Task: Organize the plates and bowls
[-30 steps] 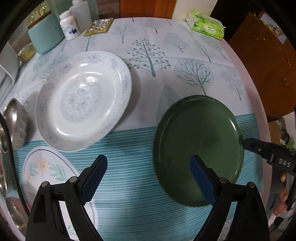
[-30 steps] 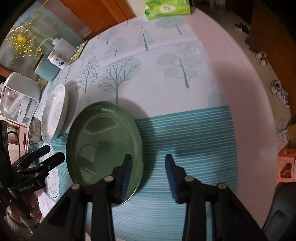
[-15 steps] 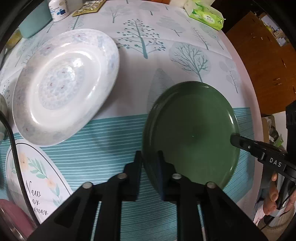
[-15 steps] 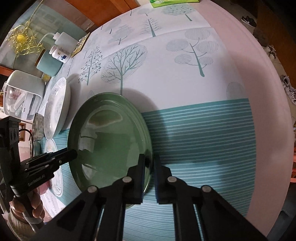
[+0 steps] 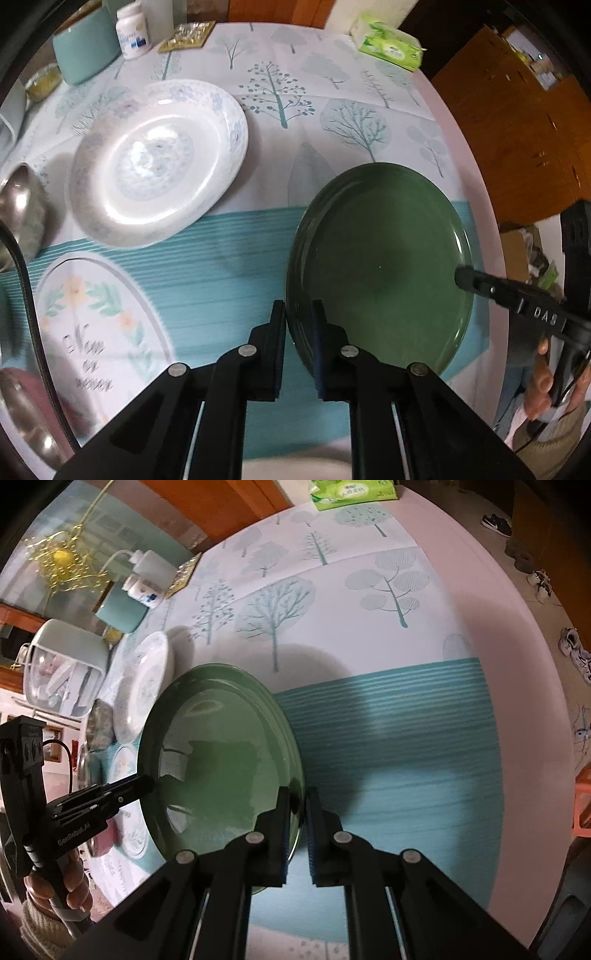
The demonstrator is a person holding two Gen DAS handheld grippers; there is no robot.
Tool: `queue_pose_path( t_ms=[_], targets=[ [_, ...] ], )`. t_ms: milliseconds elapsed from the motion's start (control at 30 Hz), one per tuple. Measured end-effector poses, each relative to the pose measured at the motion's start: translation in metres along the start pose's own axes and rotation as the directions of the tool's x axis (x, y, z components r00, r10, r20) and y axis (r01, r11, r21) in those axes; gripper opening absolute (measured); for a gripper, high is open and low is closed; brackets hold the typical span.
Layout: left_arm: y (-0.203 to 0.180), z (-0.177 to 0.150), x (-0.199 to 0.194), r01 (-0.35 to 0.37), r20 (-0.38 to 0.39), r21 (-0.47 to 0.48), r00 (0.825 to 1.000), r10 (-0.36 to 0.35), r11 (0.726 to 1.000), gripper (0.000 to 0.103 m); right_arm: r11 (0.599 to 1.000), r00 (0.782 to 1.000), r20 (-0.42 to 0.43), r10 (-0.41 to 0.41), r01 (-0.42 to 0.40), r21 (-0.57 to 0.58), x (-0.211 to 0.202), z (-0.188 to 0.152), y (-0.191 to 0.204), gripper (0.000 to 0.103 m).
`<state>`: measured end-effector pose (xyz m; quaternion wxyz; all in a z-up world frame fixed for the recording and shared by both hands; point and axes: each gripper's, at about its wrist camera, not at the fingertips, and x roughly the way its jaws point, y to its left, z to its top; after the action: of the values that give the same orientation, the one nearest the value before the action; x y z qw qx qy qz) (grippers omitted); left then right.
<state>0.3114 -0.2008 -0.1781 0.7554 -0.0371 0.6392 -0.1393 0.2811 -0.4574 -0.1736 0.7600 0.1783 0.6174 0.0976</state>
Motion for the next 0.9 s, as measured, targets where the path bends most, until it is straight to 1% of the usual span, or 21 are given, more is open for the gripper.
queue_pose_path(
  t_ms=[100,233,400,533,567,767,900],
  targets=[
    [-0.003,-0.018,-0.02,-0.02,0.01,0.037,1.0,0.02,0.999,0.011,1.0,1.0,0.003,0.003,-0.003,-0.015,-0.011,-0.013,0.012,0.008],
    [0.002,-0.047,-0.044,-0.028,0.016,0.048,1.0,0.027,0.998,0.011,0.999,1.0,0.006,0.011,-0.01,-0.044,-0.026,-0.037,0.031,0.008],
    [0.015,-0.095,-0.076,-0.043,0.031,0.064,0.999,0.041,0.997,0.011,0.996,1.0,-0.01,0.03,-0.031,-0.081,-0.039,-0.077,0.058,0.008],
    [0.027,-0.13,-0.092,-0.039,0.025,0.067,0.999,0.037,0.997,0.011,0.994,0.999,-0.022,0.039,-0.041,-0.099,-0.044,-0.109,0.076,0.008],
    [0.031,-0.143,-0.097,-0.041,0.024,0.072,0.999,0.04,0.997,0.011,0.994,0.999,-0.025,0.039,-0.041,-0.102,-0.044,-0.117,0.081,0.007],
    [0.044,-0.197,-0.1,-0.053,-0.007,0.106,0.999,0.054,0.993,0.011,0.993,0.998,-0.059,0.027,-0.033,-0.111,-0.037,-0.168,0.103,0.008],
    [0.057,-0.229,-0.089,-0.062,-0.054,0.115,0.996,0.068,0.991,0.011,0.995,0.995,-0.099,0.012,-0.023,-0.101,-0.02,-0.197,0.111,0.008]
  ],
)
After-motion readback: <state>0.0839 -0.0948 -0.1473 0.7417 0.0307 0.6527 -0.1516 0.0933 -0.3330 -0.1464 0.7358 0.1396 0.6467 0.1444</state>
